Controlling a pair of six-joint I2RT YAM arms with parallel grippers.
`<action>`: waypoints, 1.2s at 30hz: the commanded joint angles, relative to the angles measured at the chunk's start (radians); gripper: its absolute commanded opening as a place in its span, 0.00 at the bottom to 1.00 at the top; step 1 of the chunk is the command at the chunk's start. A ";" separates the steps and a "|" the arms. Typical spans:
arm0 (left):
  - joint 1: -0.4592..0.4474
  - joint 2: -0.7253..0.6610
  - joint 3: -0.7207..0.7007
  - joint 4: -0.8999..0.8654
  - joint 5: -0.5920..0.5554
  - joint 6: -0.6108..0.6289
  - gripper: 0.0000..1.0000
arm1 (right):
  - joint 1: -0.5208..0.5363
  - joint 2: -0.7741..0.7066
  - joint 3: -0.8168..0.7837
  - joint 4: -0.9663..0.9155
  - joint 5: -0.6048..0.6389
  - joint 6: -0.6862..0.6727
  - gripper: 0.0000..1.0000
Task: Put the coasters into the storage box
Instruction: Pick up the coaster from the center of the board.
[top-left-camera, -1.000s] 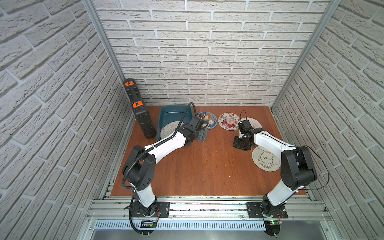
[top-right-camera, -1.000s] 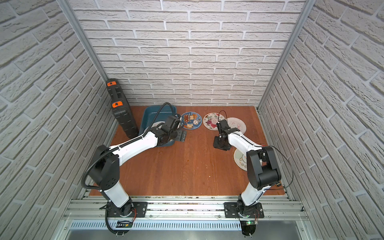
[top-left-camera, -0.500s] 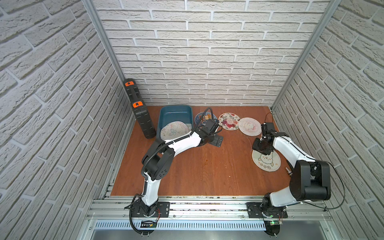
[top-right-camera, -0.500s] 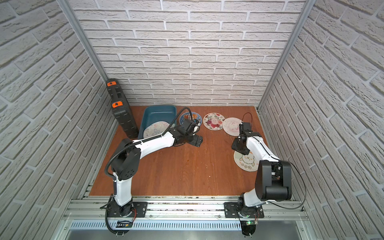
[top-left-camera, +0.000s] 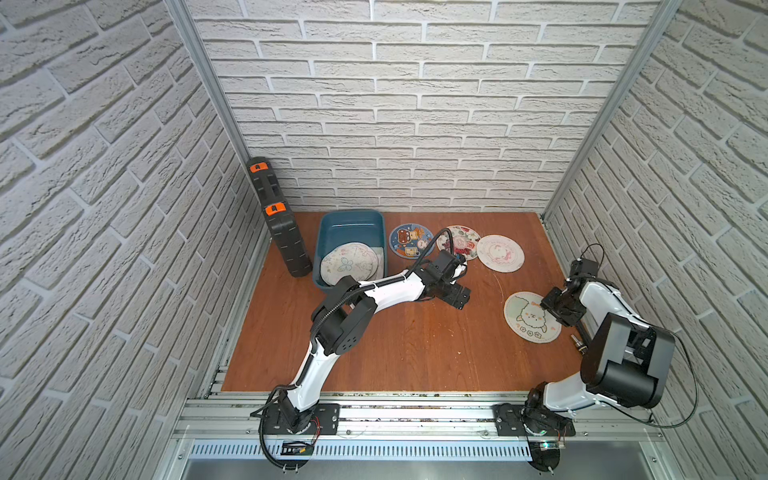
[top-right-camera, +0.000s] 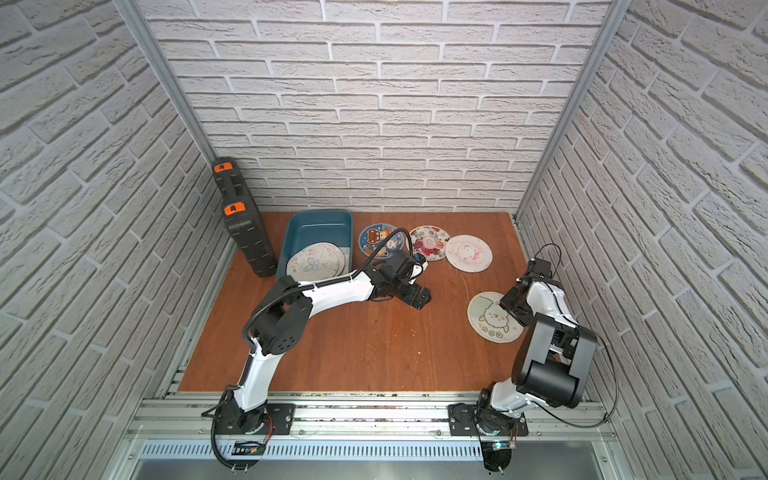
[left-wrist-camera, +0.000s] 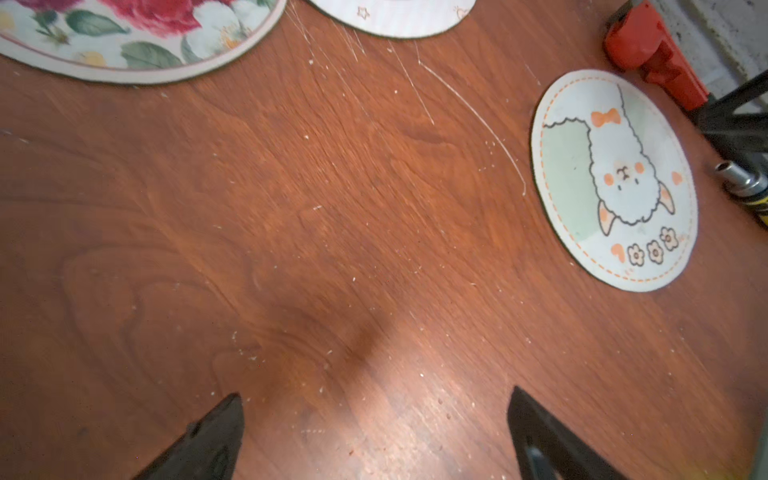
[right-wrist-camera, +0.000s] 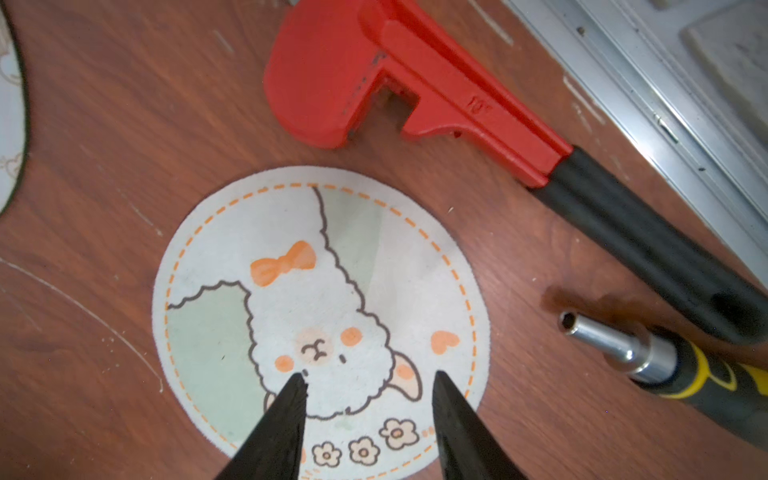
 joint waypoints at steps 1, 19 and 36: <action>-0.006 0.012 0.022 0.034 0.020 0.020 0.98 | -0.031 0.025 -0.010 0.032 0.015 0.008 0.51; -0.006 0.022 0.029 0.046 0.027 0.049 0.98 | -0.126 0.088 -0.045 0.060 -0.026 0.029 0.57; -0.005 0.016 0.013 0.056 0.011 0.061 0.98 | -0.082 0.148 -0.042 0.090 -0.140 -0.005 0.61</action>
